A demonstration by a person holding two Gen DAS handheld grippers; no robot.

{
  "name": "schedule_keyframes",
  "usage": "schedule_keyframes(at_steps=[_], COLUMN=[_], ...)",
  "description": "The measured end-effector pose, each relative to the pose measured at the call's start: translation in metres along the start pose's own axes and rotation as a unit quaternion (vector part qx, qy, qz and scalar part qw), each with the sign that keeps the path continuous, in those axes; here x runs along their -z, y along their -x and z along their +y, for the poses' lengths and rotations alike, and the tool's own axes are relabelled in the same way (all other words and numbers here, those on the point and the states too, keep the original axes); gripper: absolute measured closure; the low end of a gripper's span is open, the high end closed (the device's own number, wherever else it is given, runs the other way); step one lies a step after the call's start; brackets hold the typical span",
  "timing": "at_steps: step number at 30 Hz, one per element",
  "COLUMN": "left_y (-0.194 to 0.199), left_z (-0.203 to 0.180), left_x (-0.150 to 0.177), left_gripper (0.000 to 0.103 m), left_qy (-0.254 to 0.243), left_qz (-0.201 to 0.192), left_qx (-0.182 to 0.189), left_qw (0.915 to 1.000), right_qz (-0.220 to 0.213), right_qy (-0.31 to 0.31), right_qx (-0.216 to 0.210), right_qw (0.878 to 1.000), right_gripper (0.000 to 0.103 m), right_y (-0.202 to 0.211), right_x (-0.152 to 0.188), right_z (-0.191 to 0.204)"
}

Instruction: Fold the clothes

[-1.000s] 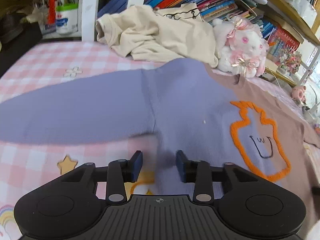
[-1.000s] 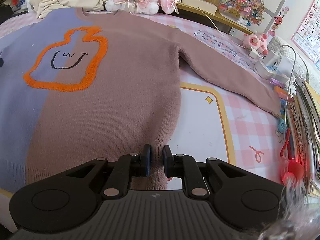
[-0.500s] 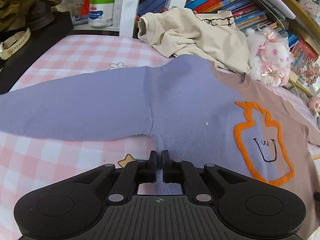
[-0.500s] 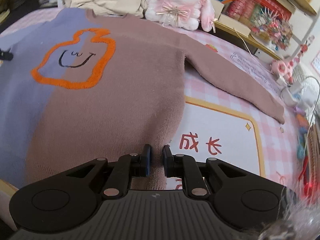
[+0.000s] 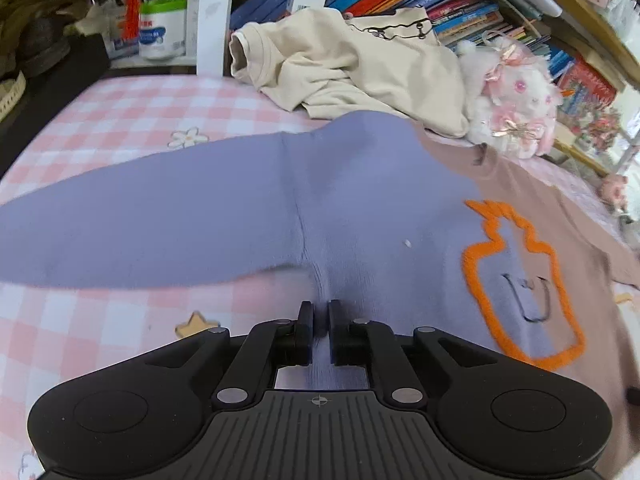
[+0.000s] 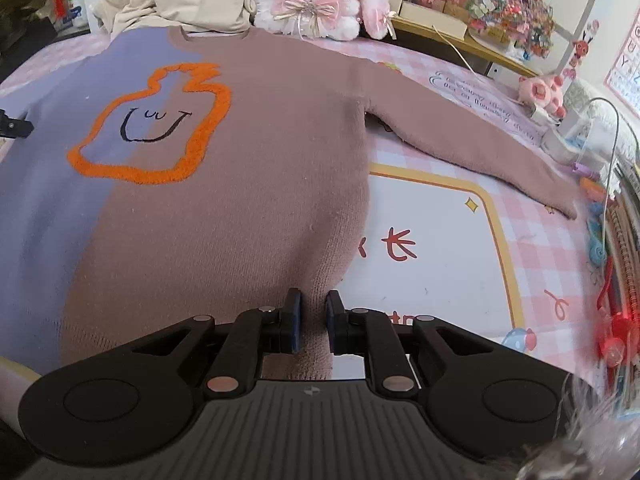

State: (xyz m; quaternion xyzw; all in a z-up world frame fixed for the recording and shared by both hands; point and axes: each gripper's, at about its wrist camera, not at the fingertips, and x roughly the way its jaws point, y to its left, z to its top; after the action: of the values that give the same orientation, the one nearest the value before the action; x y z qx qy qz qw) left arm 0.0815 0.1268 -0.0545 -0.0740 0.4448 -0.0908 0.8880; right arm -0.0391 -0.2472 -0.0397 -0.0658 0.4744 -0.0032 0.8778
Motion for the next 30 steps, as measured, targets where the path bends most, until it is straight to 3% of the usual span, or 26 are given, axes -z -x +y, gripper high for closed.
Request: schedule_keyframes(at_steps=[2, 5, 15, 17, 19, 24, 26, 30], left_y=[0.011, 0.03, 0.064, 0.067, 0.067, 0.066, 0.066, 0.067], left_z=[0.002, 0.001, -0.007, -0.007, -0.007, -0.007, -0.006, 0.0], left_x=[0.007, 0.028, 0.073, 0.077, 0.08, 0.085, 0.084, 0.083], left_gripper=[0.084, 0.081, 0.079, 0.078, 0.078, 0.084, 0.097, 0.097], left_qy=[0.002, 0.007, 0.049, 0.054, 0.063, 0.057, 0.052, 0.054], left_qz=[0.004, 0.007, 0.037, 0.039, 0.041, 0.036, 0.035, 0.036], left_qx=[0.012, 0.028, 0.036, 0.035, 0.031, 0.035, 0.026, 0.023], left_qw=[0.9999, 0.9996, 0.9975, 0.9972, 0.9967, 0.9972, 0.9977, 0.9976], right_qz=[0.0, -0.001, 0.0, -0.001, -0.002, -0.003, -0.003, -0.005], right_qy=[-0.004, -0.018, -0.07, -0.076, -0.076, -0.053, -0.05, -0.05], right_qx=[-0.003, -0.016, -0.051, -0.055, -0.062, -0.058, -0.056, -0.056], right_qw=[1.0, 1.0, 0.996, 0.996, 0.995, 0.997, 0.997, 0.997], right_gripper=[0.083, 0.073, 0.073, 0.075, 0.084, 0.09, 0.09, 0.09], right_y=[0.002, 0.005, 0.013, 0.014, 0.015, 0.015, 0.015, 0.015], right_x=[0.002, 0.007, 0.027, 0.029, 0.03, 0.028, 0.028, 0.029], right_z=[-0.001, -0.009, -0.021, -0.022, -0.022, -0.013, -0.012, -0.012])
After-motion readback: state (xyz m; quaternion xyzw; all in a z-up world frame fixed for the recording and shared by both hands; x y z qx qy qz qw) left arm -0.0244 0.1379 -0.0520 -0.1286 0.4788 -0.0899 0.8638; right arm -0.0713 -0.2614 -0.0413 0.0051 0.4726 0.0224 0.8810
